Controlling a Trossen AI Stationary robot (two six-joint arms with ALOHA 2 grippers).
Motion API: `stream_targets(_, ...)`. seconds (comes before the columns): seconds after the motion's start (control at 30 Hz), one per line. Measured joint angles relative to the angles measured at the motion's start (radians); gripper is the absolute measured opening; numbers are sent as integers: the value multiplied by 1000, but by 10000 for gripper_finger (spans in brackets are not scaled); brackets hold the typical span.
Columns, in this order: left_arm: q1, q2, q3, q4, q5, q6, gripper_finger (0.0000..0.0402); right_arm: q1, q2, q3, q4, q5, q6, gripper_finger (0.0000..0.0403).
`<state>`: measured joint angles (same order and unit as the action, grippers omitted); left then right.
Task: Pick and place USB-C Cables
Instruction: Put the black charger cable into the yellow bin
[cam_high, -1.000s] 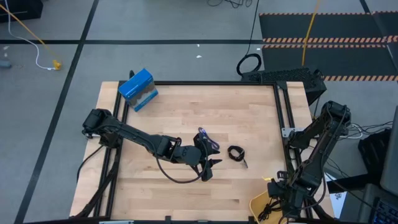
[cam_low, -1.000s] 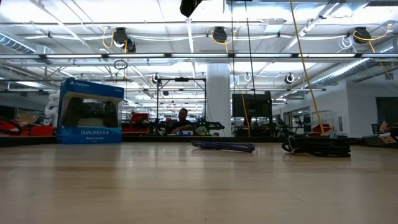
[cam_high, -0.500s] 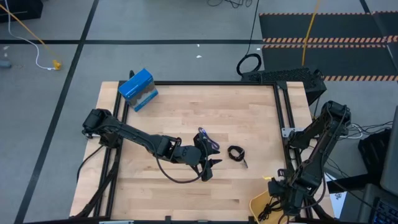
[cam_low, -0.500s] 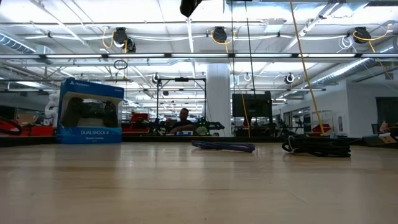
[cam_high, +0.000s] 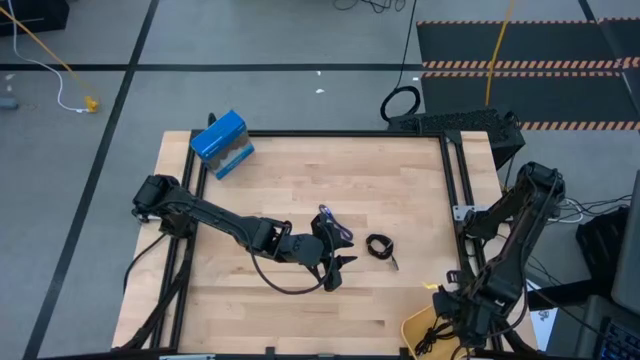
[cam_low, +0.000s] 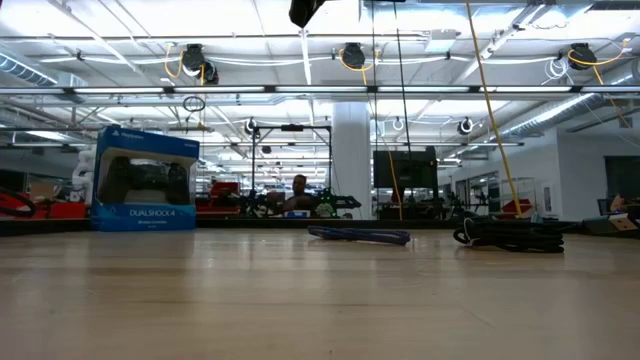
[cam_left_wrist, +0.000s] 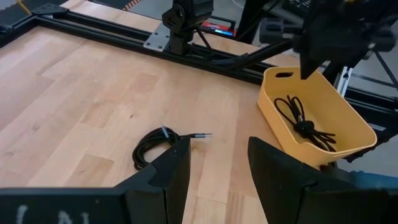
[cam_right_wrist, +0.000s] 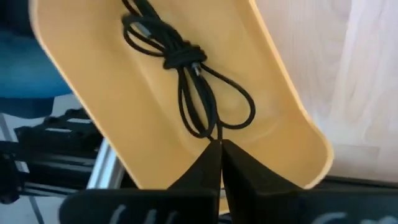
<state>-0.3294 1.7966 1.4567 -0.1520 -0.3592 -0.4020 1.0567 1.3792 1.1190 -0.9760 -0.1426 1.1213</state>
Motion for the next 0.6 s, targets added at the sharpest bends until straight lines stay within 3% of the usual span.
stream_targets(0.6, -33, 0, 0, 0, 0, 17, 161, -110, 0, 312, -238, 15, -57, 0)
